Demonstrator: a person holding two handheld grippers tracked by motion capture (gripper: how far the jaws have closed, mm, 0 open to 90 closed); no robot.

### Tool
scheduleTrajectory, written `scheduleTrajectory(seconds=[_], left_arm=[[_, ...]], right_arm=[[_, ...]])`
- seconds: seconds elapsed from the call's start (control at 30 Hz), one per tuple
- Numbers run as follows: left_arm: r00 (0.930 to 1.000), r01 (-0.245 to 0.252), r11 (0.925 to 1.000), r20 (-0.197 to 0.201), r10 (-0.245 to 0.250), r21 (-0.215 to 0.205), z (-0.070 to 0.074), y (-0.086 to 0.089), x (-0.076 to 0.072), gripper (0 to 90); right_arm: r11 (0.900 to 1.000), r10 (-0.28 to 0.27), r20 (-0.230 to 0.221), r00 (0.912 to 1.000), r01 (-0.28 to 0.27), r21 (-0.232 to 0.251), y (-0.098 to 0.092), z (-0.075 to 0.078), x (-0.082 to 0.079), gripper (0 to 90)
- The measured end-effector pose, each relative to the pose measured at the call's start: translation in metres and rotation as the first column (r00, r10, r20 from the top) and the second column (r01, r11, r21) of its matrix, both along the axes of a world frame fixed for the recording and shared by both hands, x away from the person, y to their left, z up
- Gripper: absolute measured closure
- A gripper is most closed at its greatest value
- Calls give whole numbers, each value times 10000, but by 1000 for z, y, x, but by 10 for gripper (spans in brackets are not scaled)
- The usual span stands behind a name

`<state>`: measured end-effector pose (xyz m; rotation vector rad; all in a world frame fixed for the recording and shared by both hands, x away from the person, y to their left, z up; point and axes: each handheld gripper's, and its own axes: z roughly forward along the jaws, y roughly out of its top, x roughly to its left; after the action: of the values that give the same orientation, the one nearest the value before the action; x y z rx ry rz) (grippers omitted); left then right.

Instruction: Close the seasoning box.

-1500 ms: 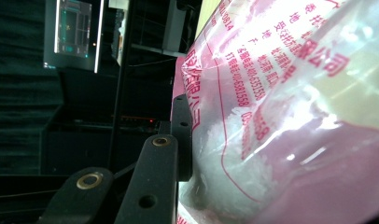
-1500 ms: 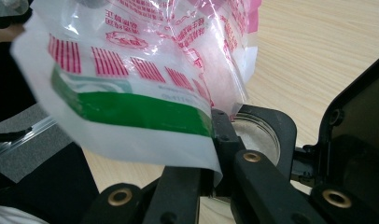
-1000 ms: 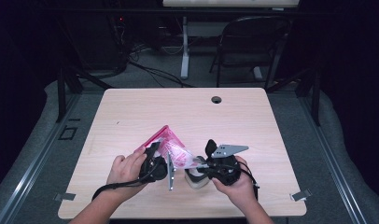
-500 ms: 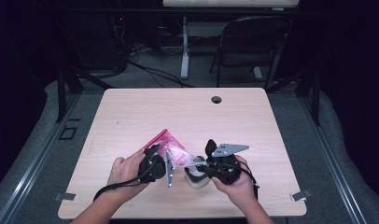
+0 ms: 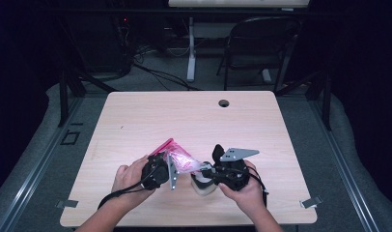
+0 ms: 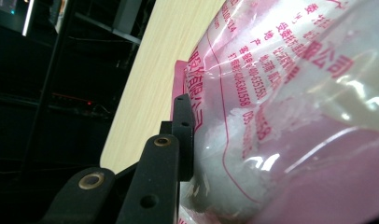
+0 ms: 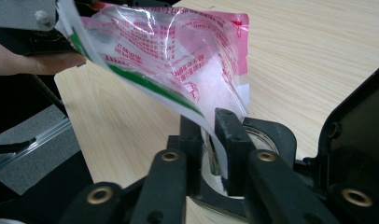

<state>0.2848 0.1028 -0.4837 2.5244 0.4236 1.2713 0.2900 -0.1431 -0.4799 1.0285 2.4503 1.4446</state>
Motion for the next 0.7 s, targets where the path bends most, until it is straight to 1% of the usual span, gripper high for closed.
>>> scheduleTrajectory(seconds=[0.07, 0.13, 0.2, 0.27, 0.47, 0.53, 0.7], left_arm=[[10000, -11, 10000, -64, 10, -60, 0, 0, 0, 791], [9999, -32, 9998, -157, 29, -203, -1, 1, 1, 791], [9996, -73, 9997, -282, 66, -229, -1, 1, 1, 791], [9990, -99, 9992, -440, 82, -392, -1, 2, 3, 792], [9966, -232, 9966, -812, 168, -786, -2, 5, 5, 793], [9952, -310, 9953, -958, 222, -917, -3, 7, 6, 792], [9918, -453, 9899, -1250, 283, -1347, -5, 10, 7, 793]], right_arm=[[10000, 0, 28, 10000, -1, 75, 0, 0, 0, 751], [9999, -38, 50, 10000, 37, 160, -1, 1, -1, 716], [9997, -24, 50, 10000, 23, 236, -2, 1, -1, 691], [9996, -41, 60, 10000, 40, 267, -3, 1, -1, 675], [9993, -57, 99, 9999, 53, 369, -5, 2, -2, 649], [9988, -65, 96, 9999, 60, 482, -6, 2, -2, 641], [9987, -58, 119, 9999, 52, 508, -7, 3, -2, 627]])
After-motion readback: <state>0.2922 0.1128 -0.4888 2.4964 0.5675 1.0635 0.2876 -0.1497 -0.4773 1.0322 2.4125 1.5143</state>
